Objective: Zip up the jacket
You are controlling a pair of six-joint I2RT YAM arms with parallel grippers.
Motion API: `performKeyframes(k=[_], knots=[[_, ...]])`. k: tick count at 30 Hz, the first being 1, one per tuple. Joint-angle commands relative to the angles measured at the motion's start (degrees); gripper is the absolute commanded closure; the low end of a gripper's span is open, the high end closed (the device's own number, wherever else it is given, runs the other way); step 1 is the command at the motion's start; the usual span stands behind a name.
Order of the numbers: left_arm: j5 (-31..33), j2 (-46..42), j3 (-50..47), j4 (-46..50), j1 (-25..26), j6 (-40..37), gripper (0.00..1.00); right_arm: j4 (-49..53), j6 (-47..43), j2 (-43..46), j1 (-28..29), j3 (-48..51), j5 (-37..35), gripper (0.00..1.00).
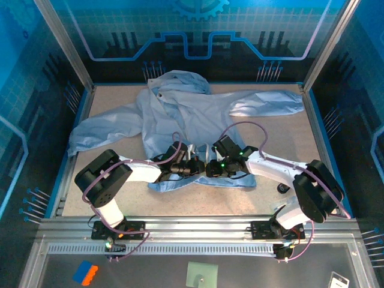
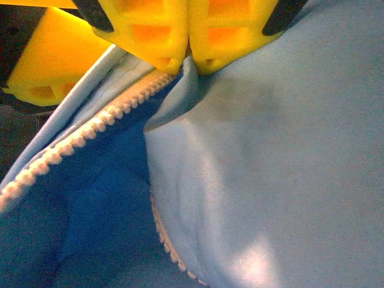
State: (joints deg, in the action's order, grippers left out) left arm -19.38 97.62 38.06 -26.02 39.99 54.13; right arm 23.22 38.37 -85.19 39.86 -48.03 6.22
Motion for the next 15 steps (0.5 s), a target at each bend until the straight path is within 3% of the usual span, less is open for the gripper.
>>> performKeyframes(k=[1, 11, 12, 15], knots=[[-1.7, 0.6, -0.7, -2.0, -0.6, 1.1, 1.0, -1.2, -0.3, -1.3, 0.7, -0.9, -0.2, 0.59], [-2.8, 1.5, -1.3, -4.0, -1.5, 2.0, 1.0, -8.2, 0.2, -4.8, 0.7, 0.5, 2.0, 0.59], [-3.0, 1.8, -1.5, -4.7, -1.7, 2.3, 1.0, -9.0, 0.4, -5.1, 0.7, 1.0, 2.1, 0.63], [-4.0, 2.3, -2.5, -7.6, -2.6, 3.5, 1.0, -11.7, 0.9, -3.9, 0.0, 3.5, 1.9, 0.85]])
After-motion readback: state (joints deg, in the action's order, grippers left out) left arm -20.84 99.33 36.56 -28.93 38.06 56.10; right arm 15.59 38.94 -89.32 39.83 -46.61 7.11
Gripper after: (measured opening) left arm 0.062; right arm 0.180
